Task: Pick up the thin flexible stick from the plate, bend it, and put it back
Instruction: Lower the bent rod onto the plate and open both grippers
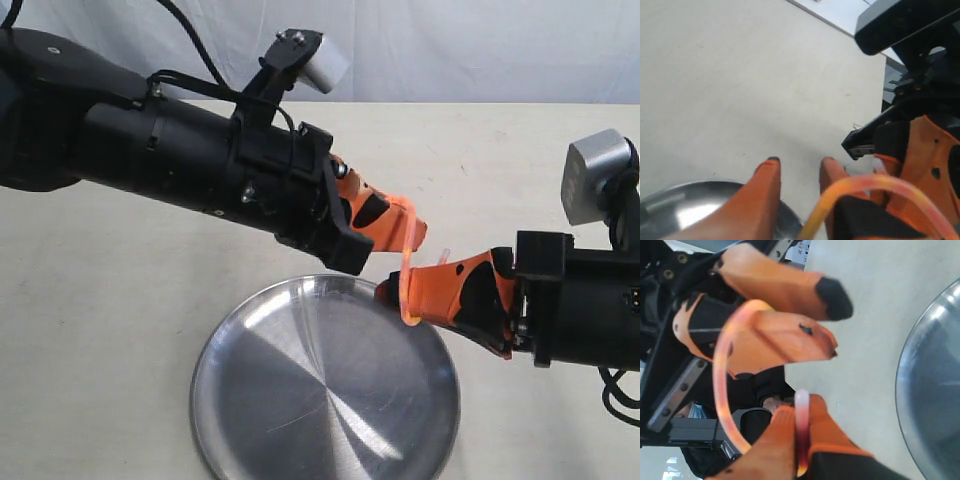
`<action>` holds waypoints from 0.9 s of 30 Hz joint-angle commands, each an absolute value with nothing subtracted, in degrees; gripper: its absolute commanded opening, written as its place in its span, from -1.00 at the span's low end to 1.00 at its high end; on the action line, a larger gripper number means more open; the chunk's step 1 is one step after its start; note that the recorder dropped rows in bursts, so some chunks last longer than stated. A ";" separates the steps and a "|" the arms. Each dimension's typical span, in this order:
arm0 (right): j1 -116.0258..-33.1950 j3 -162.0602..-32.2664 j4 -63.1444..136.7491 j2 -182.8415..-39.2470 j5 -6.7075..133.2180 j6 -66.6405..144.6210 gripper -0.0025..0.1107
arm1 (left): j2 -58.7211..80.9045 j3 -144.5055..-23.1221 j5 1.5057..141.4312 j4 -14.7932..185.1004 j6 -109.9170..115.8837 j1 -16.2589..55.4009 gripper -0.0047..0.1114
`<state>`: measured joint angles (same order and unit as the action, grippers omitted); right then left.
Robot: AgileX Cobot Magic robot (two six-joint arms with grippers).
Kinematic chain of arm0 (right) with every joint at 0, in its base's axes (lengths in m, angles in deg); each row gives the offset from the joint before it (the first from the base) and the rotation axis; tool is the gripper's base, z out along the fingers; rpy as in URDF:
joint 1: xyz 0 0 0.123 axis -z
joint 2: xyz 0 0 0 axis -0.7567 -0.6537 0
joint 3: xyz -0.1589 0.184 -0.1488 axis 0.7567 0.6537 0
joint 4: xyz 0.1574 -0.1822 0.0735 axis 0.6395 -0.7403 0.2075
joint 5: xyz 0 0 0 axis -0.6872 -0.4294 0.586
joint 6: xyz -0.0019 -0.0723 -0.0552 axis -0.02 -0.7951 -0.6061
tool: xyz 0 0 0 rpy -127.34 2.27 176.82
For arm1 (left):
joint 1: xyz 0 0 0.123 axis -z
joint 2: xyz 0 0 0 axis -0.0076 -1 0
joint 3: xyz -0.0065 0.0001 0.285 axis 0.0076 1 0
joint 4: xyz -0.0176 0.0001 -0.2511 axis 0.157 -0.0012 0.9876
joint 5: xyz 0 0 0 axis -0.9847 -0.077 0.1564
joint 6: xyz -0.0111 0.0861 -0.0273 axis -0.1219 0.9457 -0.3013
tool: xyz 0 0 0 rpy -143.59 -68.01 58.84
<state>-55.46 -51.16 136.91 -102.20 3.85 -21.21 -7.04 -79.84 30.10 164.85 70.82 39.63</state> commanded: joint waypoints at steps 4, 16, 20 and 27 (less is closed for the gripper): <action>-55.63 -51.48 136.75 -102.46 4.21 -22.22 -0.97 | -7.04 -79.92 33.22 151.41 58.55 39.38 0.05; -55.63 -51.59 136.75 -102.46 27.99 -26.66 -0.97 | -3.41 -79.92 35.75 125.00 36.61 24.10 0.12; -55.63 -53.26 132.23 -103.01 30.01 -28.01 -0.97 | -2.50 -79.92 37.38 125.07 33.79 20.58 0.11; -59.19 -57.26 125.61 -108.84 30.40 -28.01 -0.97 | -2.16 -79.92 38.23 125.53 32.10 20.07 0.05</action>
